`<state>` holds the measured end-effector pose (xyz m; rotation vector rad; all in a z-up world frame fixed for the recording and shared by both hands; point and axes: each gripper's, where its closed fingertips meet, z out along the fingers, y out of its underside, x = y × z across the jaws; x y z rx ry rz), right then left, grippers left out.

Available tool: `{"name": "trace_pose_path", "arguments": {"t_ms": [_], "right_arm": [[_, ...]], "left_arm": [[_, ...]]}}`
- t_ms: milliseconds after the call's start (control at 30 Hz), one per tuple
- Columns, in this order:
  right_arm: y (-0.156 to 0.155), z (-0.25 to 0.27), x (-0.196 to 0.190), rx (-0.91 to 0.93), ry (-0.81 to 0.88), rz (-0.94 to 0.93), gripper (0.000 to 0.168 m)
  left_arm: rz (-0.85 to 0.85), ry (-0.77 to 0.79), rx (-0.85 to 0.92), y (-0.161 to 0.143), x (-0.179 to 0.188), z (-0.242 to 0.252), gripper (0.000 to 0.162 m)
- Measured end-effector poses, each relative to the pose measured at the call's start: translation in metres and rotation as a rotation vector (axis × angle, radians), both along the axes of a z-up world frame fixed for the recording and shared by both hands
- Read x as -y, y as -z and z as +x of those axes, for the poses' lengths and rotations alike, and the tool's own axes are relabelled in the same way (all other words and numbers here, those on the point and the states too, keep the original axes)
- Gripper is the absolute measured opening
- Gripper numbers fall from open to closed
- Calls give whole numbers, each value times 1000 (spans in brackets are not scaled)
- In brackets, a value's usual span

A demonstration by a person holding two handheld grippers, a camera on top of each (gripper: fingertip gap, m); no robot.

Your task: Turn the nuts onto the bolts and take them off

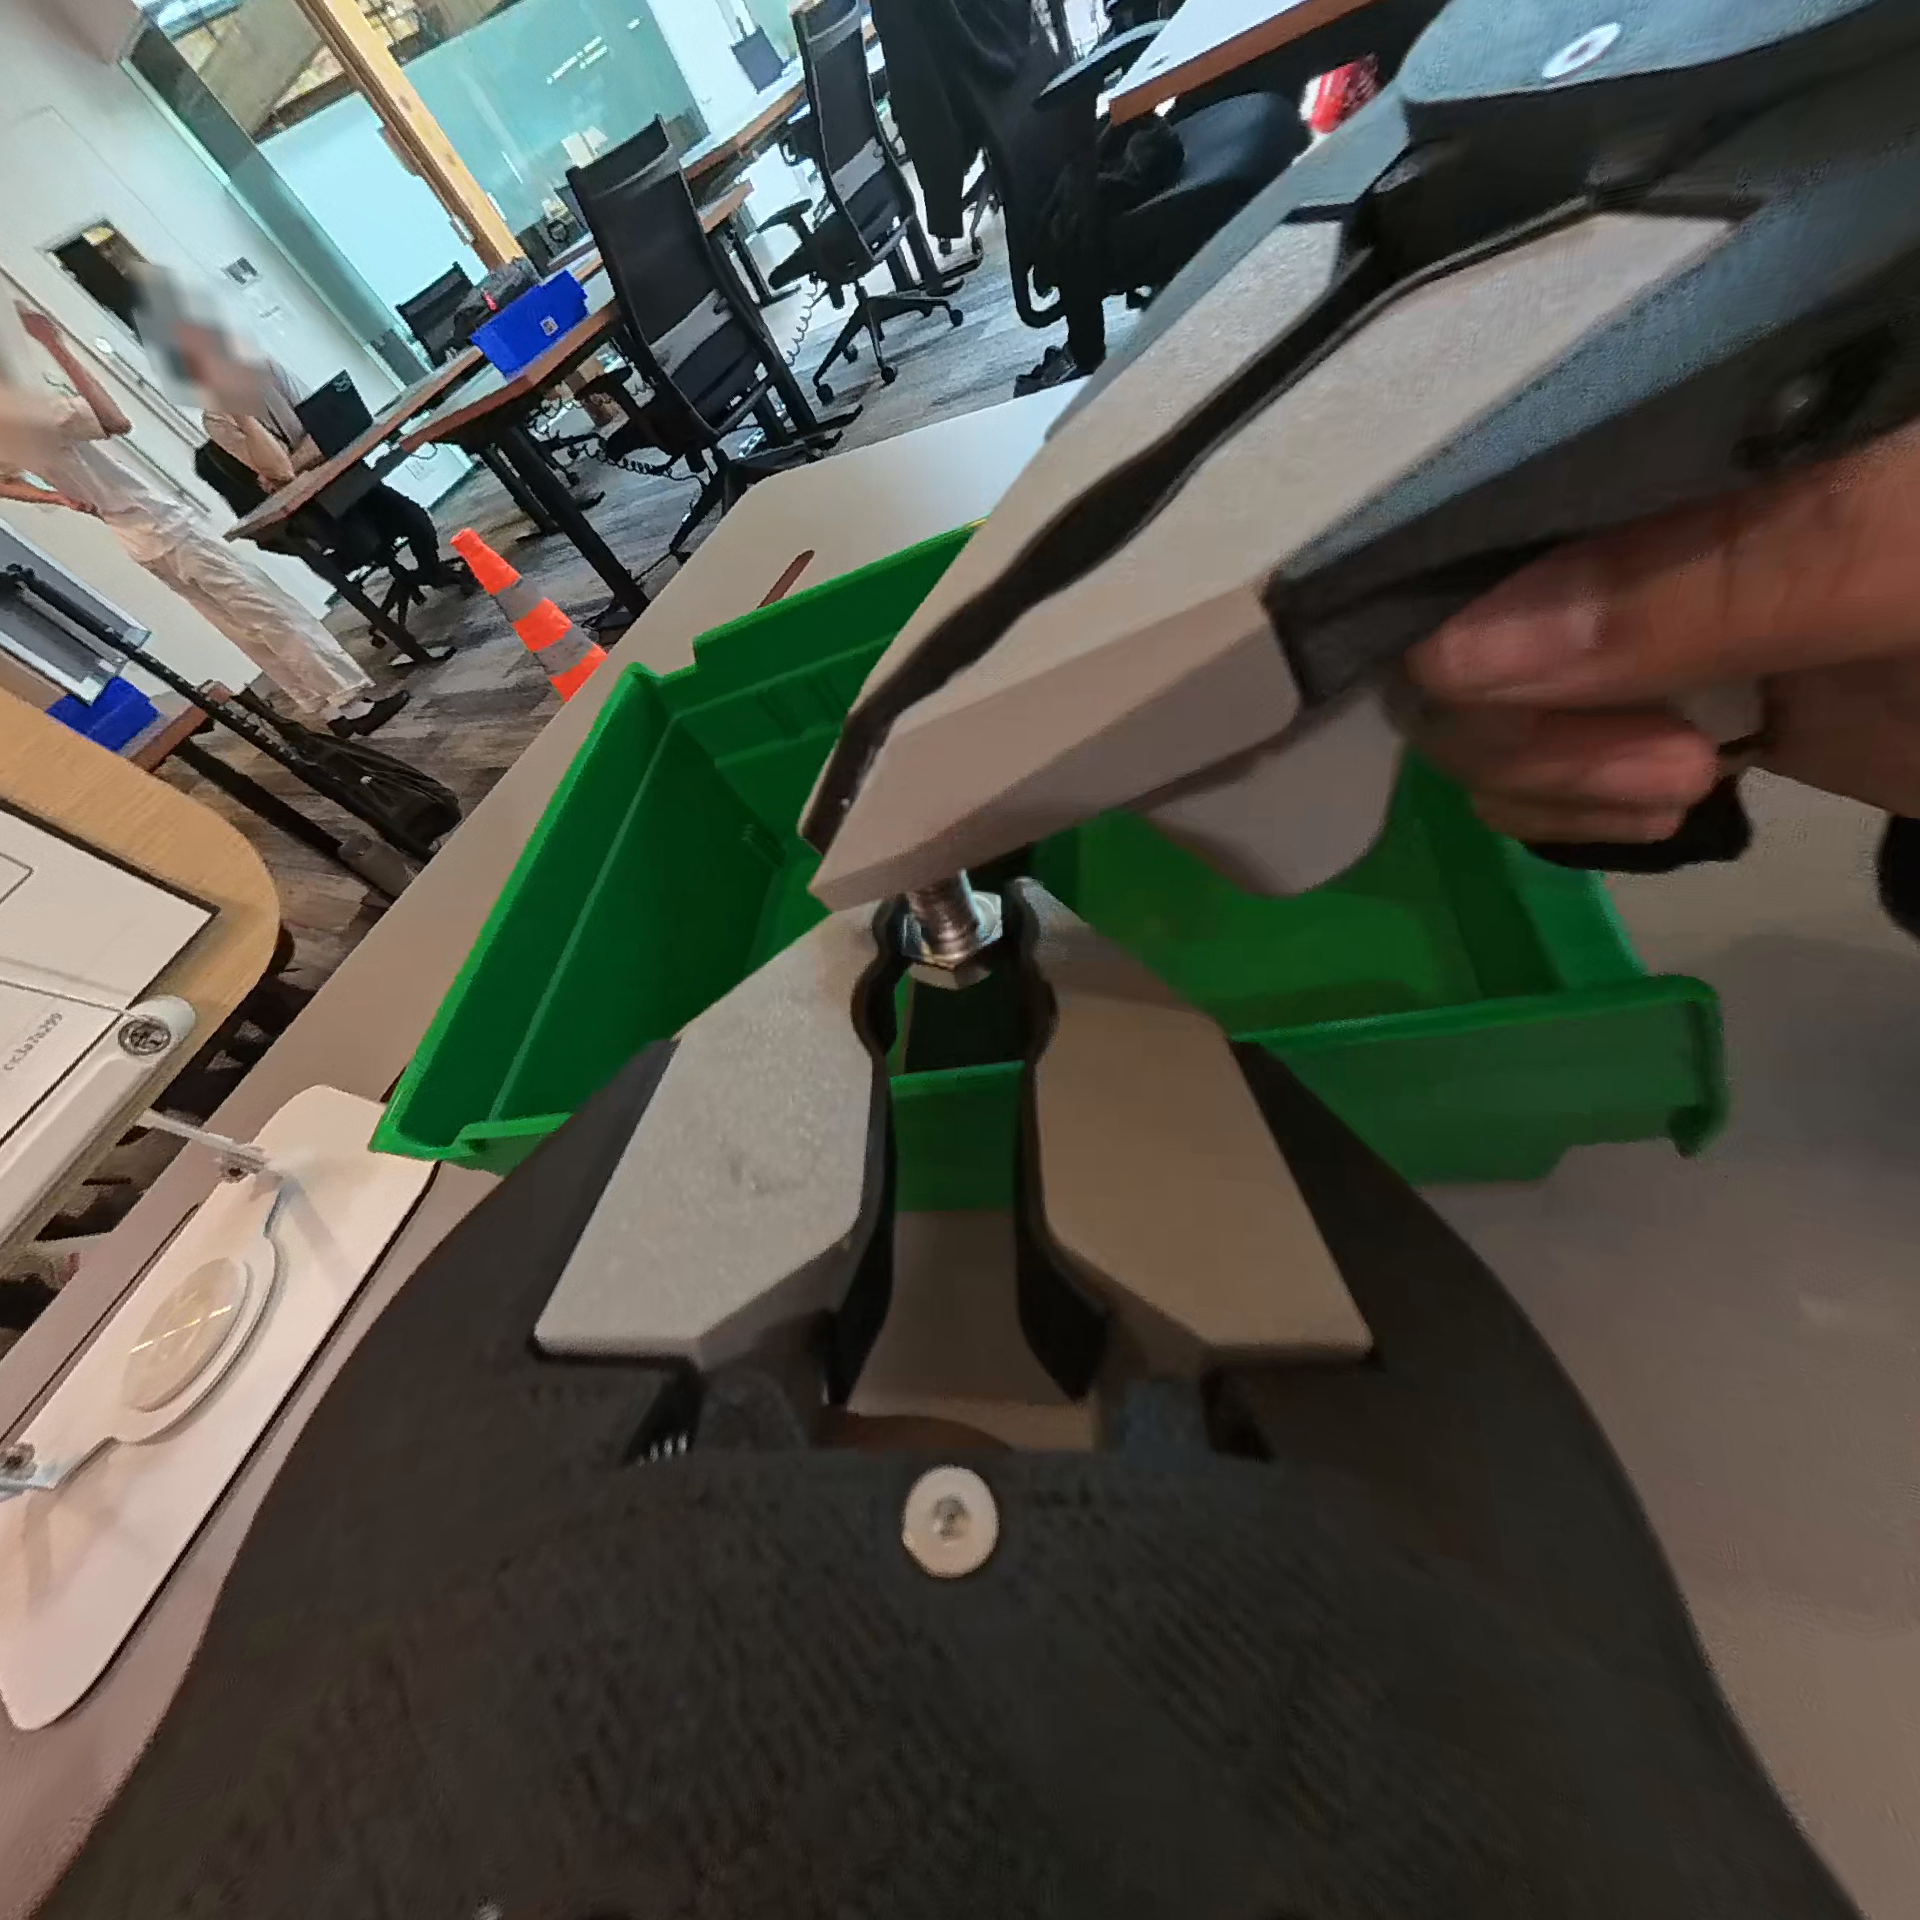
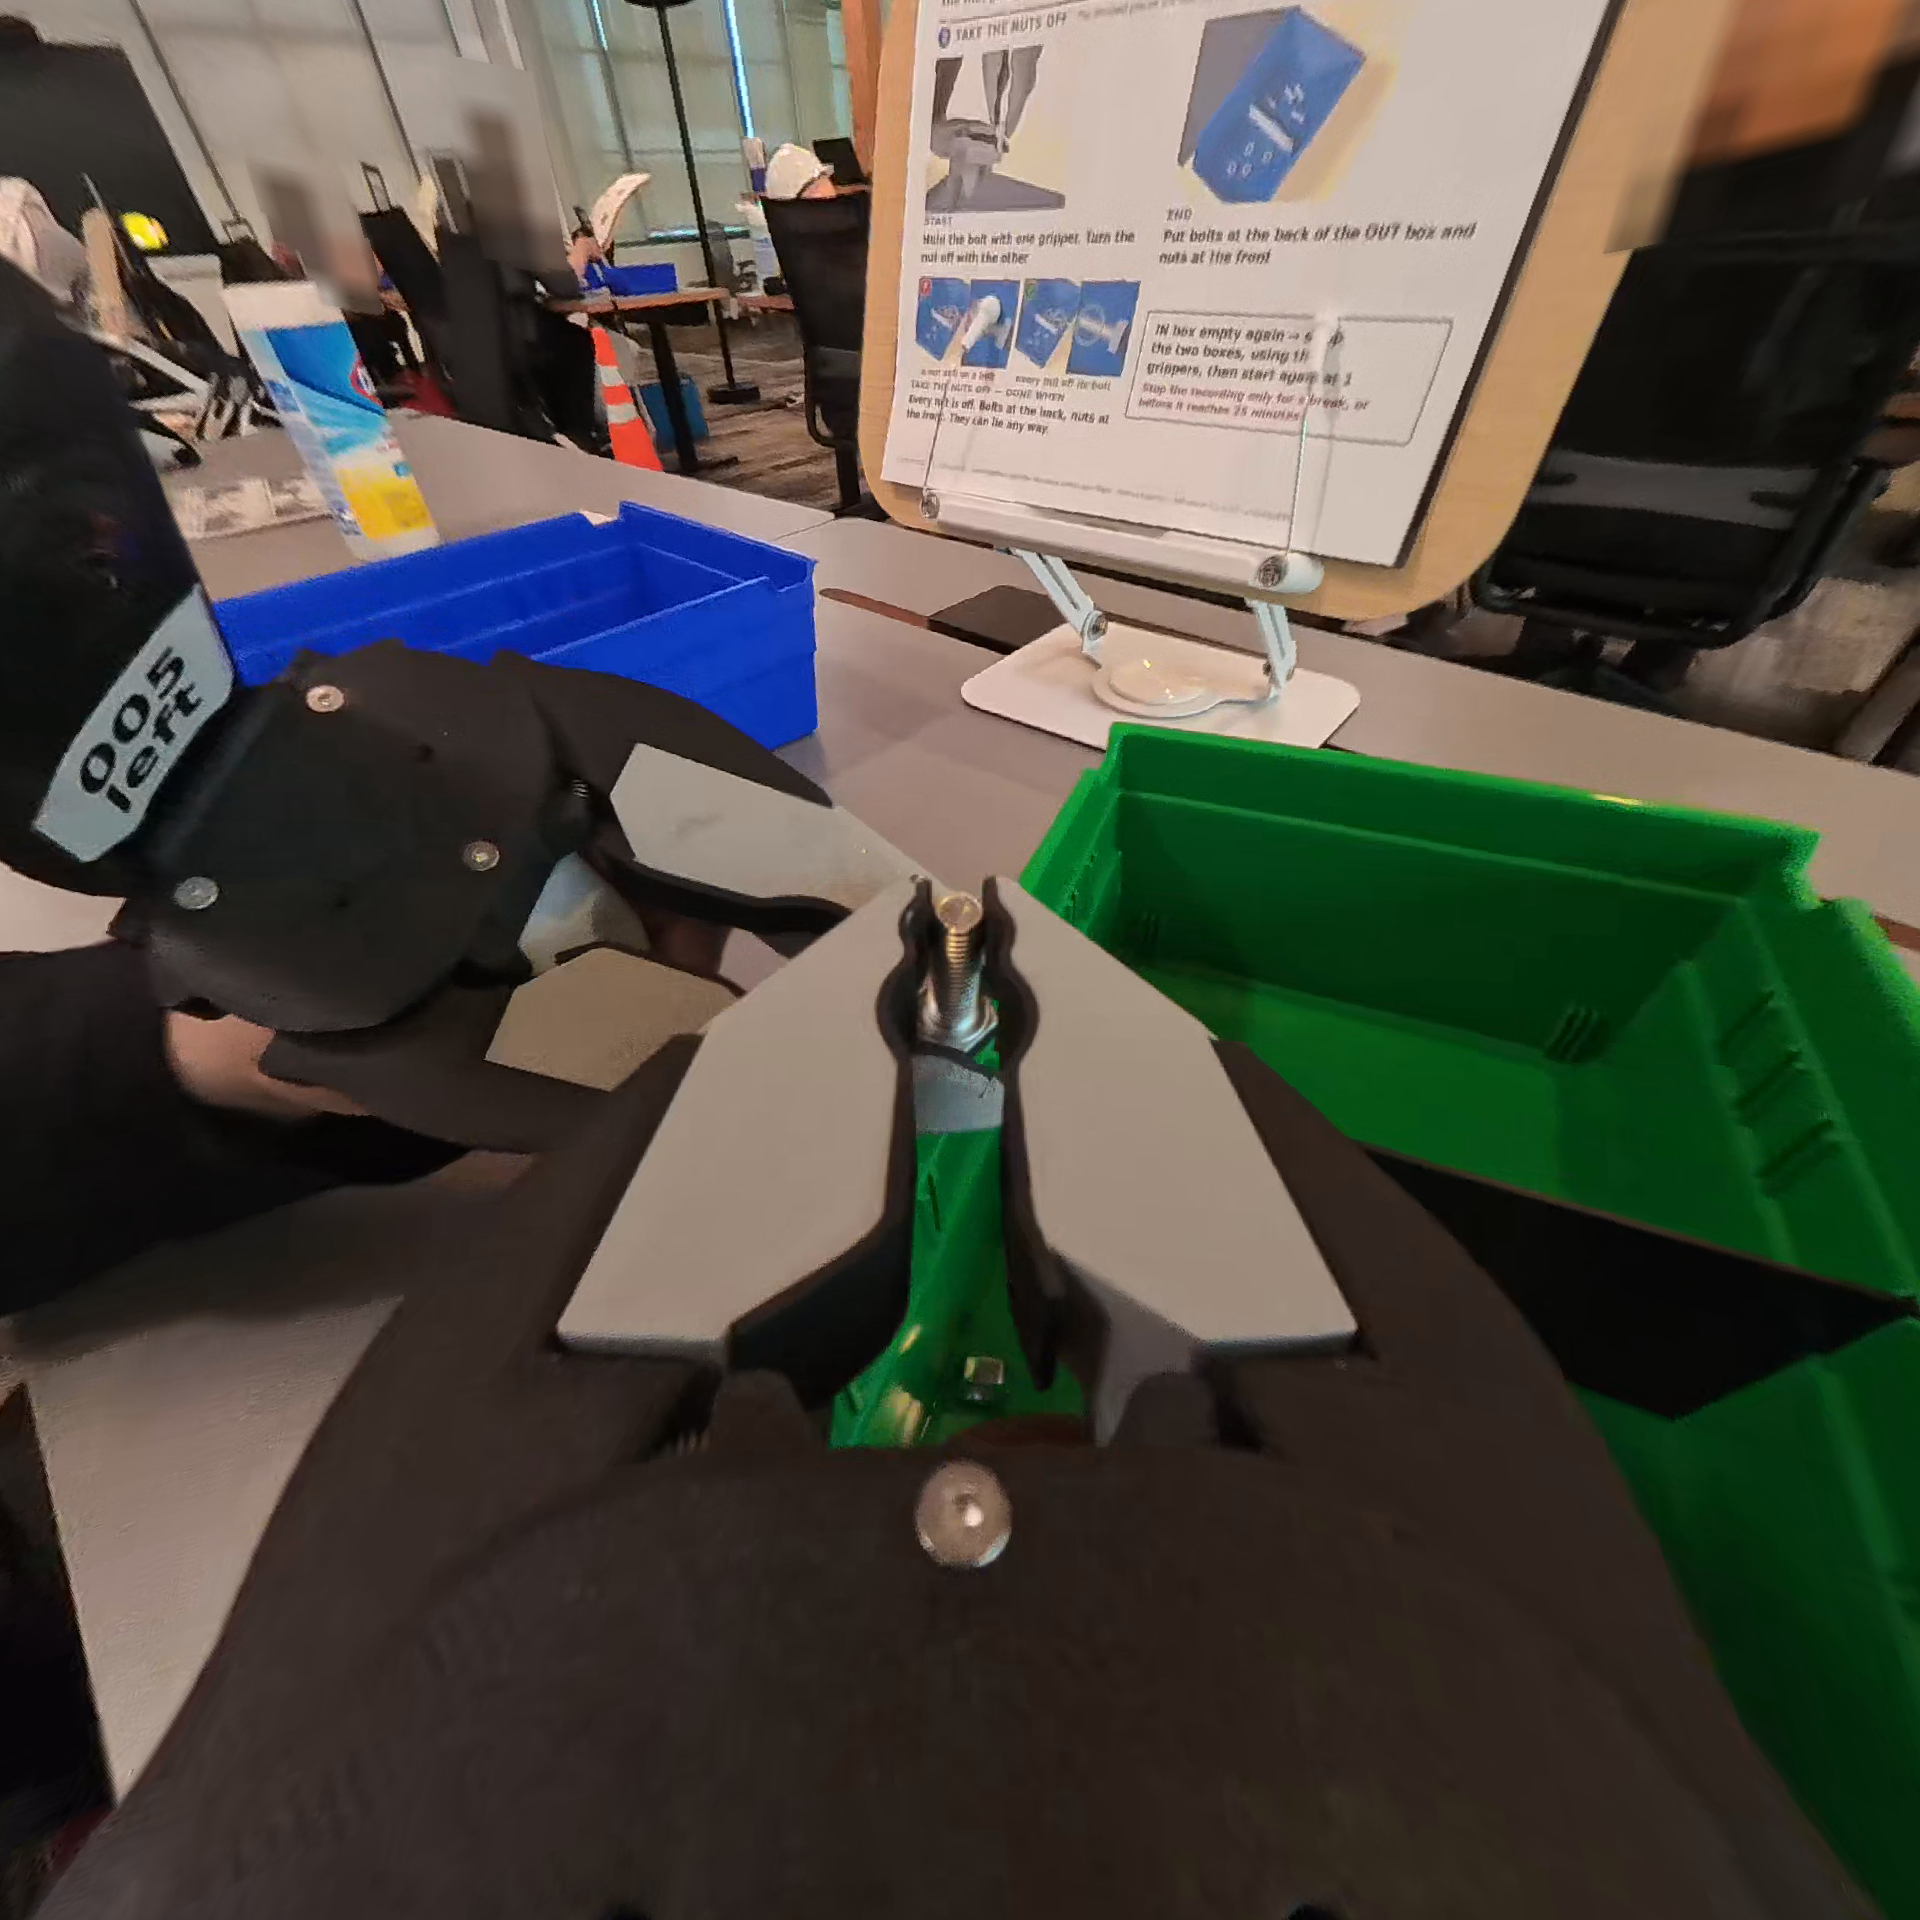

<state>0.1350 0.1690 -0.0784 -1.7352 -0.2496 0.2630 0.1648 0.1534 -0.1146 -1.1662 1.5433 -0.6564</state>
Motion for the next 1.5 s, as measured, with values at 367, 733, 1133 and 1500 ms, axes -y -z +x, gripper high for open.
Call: {"name": "trace_pose_path", "arguments": {"t_ms": [367,733,1133,1500], "right_arm": [[50,71,-91,120,182,-408,8],[20,21,-3,107,112,-350,45],[71,-46,10,128,67,-377,34],[13,-45,17,58,98,-148,44]], "left_arm": [[-135,-157,49,5,-43,-48,36],[-269,-117,114,0,-8,-131,44],[-237,-339,54,-48,-82,-298,41],[-137,-94,-762,77,-137,-361,28]]}}
